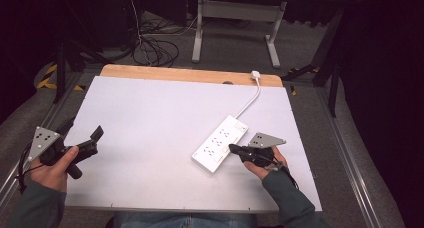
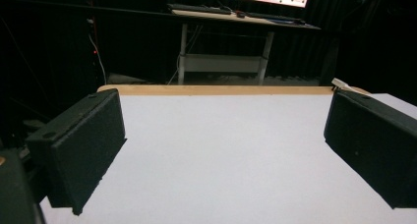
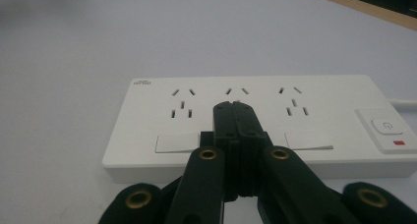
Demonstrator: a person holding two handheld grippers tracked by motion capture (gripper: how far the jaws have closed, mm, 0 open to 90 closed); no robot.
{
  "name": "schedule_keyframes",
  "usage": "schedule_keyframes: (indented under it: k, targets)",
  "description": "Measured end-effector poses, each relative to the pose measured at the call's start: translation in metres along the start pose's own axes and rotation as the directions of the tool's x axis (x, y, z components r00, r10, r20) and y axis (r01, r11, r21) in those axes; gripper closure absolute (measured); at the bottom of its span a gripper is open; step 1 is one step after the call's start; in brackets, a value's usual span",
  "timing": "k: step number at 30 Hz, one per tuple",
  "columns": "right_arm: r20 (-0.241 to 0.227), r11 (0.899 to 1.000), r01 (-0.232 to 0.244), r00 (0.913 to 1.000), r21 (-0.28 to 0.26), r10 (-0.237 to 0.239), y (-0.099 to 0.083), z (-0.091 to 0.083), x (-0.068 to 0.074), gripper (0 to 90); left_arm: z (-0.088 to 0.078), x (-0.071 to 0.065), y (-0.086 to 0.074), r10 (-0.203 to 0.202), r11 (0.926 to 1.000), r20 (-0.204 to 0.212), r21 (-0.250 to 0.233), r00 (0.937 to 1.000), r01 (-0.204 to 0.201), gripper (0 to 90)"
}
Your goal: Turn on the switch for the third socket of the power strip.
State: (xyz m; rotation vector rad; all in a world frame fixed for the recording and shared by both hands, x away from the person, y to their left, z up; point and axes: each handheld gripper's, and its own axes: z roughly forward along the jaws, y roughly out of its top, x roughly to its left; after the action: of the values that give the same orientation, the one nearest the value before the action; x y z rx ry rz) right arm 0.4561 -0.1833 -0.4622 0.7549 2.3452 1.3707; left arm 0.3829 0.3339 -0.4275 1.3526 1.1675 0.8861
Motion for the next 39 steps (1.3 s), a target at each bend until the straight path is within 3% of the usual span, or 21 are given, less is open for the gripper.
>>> schedule_keyframes:
  k: [39]
  targets:
    - [-0.040, 0.998, 0.042, 0.9984, 0.038, -0.040, 0.001, 0.011, 0.009, 90.0, 0.000, 0.000, -0.001, 0.001, 1.0000, 0.001, 0.005, 1.0000, -0.001, 2.6]
